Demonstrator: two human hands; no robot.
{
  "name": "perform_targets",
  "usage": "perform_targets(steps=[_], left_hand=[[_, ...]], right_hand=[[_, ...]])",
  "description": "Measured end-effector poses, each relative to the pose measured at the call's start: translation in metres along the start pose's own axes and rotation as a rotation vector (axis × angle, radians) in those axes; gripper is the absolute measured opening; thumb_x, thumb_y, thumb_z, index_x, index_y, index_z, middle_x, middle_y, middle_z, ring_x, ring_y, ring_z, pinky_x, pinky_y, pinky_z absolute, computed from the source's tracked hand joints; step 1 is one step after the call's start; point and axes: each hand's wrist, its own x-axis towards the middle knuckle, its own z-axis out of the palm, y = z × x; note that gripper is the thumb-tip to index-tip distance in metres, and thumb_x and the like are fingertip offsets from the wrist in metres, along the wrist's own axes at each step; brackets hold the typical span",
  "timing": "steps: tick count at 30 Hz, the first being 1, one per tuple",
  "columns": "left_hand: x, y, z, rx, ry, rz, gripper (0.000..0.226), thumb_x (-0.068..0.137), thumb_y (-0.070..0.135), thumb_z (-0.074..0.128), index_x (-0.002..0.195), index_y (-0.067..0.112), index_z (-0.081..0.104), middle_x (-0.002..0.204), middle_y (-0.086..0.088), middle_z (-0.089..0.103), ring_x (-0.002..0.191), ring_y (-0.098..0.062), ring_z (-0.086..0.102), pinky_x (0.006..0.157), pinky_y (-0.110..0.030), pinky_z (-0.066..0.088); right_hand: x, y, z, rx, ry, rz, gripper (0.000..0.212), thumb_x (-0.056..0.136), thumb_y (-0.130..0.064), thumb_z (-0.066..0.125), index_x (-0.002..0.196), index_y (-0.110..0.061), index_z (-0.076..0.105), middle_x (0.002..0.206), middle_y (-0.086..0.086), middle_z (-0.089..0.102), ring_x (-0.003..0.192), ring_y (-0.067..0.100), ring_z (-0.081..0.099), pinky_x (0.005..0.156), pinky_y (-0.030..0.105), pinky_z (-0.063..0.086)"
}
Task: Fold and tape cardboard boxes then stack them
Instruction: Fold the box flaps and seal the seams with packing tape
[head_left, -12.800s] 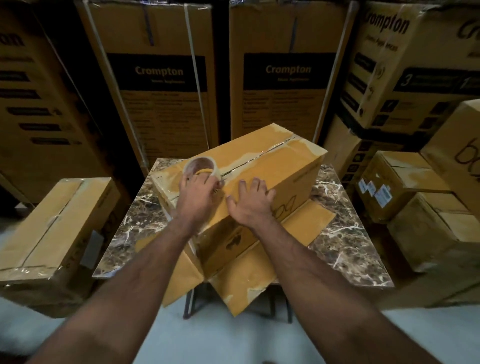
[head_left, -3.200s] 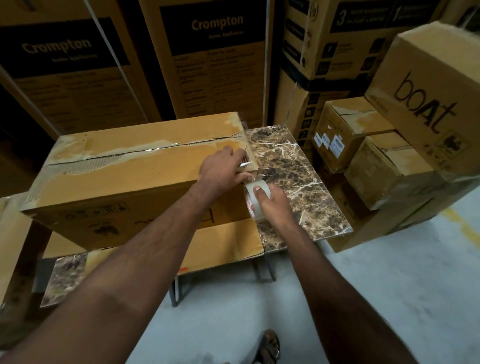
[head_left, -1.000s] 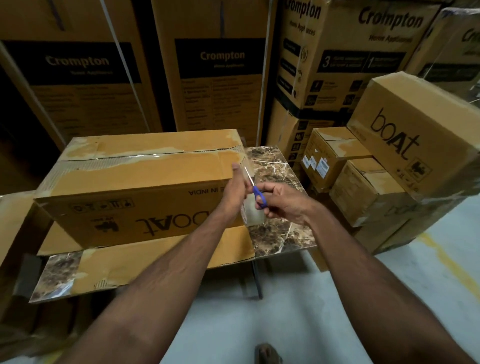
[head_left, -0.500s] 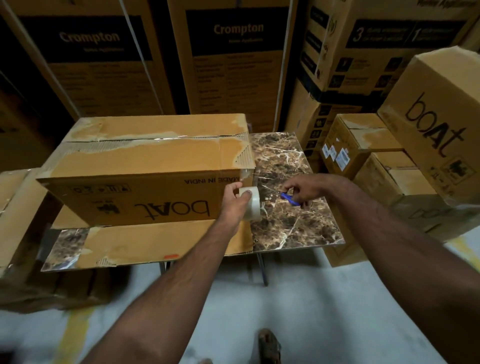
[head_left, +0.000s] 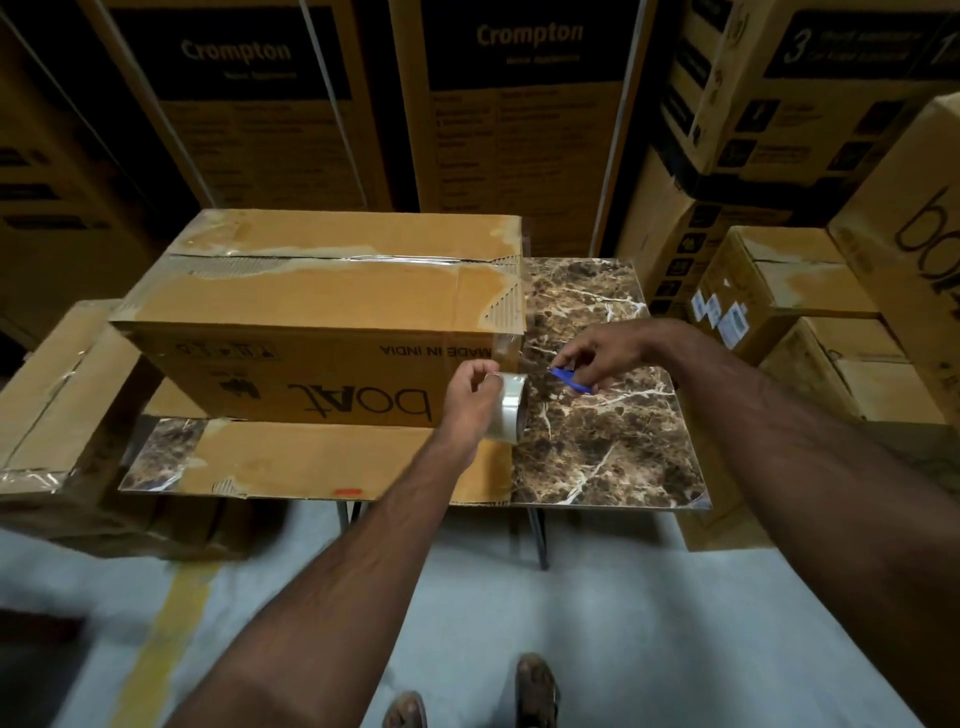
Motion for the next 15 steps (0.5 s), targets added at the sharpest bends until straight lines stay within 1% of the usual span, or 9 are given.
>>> perform_targets(steps=[2,6,9,11,15], left_hand=[[-0.001,-0.001,0.000,0.006,0.005,0.001,0.017,0.102,0.020,0.052,0.117,0.019,0.060,0.101,0.002,0.059,0.077,-0.012,0.053,0.056,-0.024,0.041],[0.000,-0.001,0.000,0.013,0.006,0.004,0.017,0.101,0.022,0.052,0.116,0.022,0.060,0.112,-0.003,0.060,0.081,-0.012,0.054,0.056,-0.025,0.041],[0.001,-0.002,-0.001,0.013,0.018,0.011,0.015,0.102,0.024,0.052,0.113,0.021,0.061,0.112,-0.004,0.062,0.081,-0.012,0.054,0.057,-0.025,0.041],[0.002,-0.004,-0.001,0.014,0.021,0.020,0.013,0.102,0.027,0.052,0.110,0.021,0.061,0.110,-0.003,0.063,0.082,-0.013,0.055,0.058,-0.025,0.041],[0.004,-0.004,0.000,0.027,0.020,0.045,0.013,0.103,0.026,0.053,0.106,0.018,0.061,0.101,0.001,0.061,0.078,-0.011,0.053,0.057,-0.024,0.040]], right_hand=[[0.004,-0.004,-0.001,-0.015,-0.013,-0.013,0.032,0.096,-0.009,0.063,0.127,-0.016,0.061,0.105,0.006,0.067,0.088,0.019,0.063,0.074,0.028,0.054],[0.010,-0.010,-0.005,-0.052,-0.021,-0.044,0.032,0.095,-0.012,0.065,0.127,-0.018,0.063,0.102,0.005,0.070,0.087,0.021,0.064,0.077,0.033,0.055],[0.013,-0.012,-0.006,-0.073,-0.017,-0.064,0.033,0.096,-0.010,0.063,0.129,-0.015,0.064,0.091,-0.001,0.069,0.076,0.013,0.063,0.067,0.024,0.053],[0.012,-0.013,-0.006,-0.088,0.000,-0.072,0.032,0.096,-0.009,0.063,0.128,-0.014,0.065,0.088,-0.004,0.068,0.072,0.010,0.062,0.062,0.019,0.049],[0.010,-0.011,-0.004,-0.110,0.055,-0.086,0.032,0.094,-0.008,0.065,0.126,-0.014,0.066,0.088,-0.007,0.068,0.072,0.009,0.062,0.062,0.018,0.050]])
